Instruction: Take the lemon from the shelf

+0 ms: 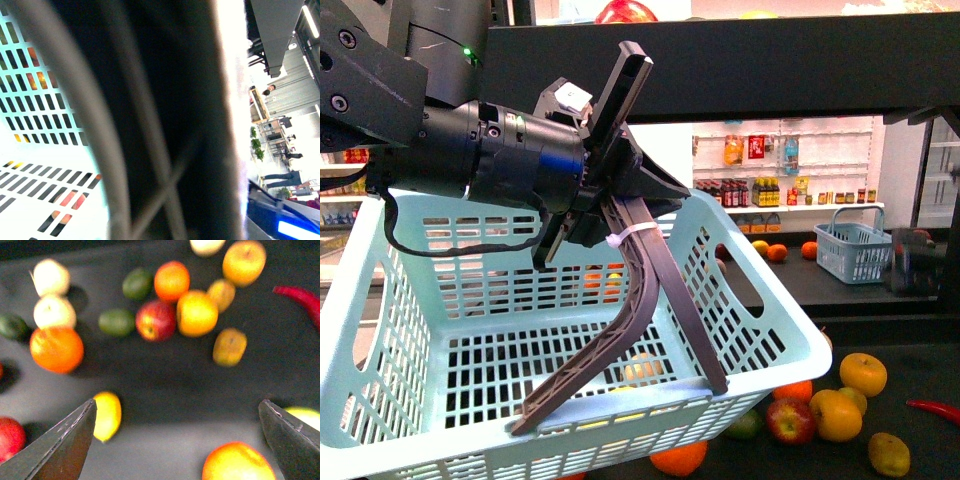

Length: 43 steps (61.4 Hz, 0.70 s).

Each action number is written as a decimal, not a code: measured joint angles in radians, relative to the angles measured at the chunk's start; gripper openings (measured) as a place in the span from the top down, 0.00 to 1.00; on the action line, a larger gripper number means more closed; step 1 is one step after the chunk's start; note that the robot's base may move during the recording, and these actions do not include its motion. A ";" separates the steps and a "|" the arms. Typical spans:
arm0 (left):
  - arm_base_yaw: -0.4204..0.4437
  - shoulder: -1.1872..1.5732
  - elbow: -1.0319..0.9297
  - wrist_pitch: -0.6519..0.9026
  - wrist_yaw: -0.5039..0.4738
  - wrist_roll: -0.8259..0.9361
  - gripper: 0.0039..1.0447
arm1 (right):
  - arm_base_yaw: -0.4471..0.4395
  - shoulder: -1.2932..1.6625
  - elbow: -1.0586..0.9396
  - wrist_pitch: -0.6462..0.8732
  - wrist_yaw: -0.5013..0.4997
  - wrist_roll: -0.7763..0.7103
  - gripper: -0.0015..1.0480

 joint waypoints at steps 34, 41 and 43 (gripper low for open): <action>0.000 0.000 0.000 0.000 -0.001 0.000 0.90 | 0.205 0.487 0.336 -0.066 0.074 -0.048 0.07; 0.000 0.000 0.000 0.000 -0.002 0.001 0.90 | 0.223 0.554 0.439 -0.114 0.101 -0.060 0.07; 0.000 0.000 0.000 0.000 -0.002 0.000 0.90 | 0.227 0.573 0.471 -0.127 0.108 -0.065 0.07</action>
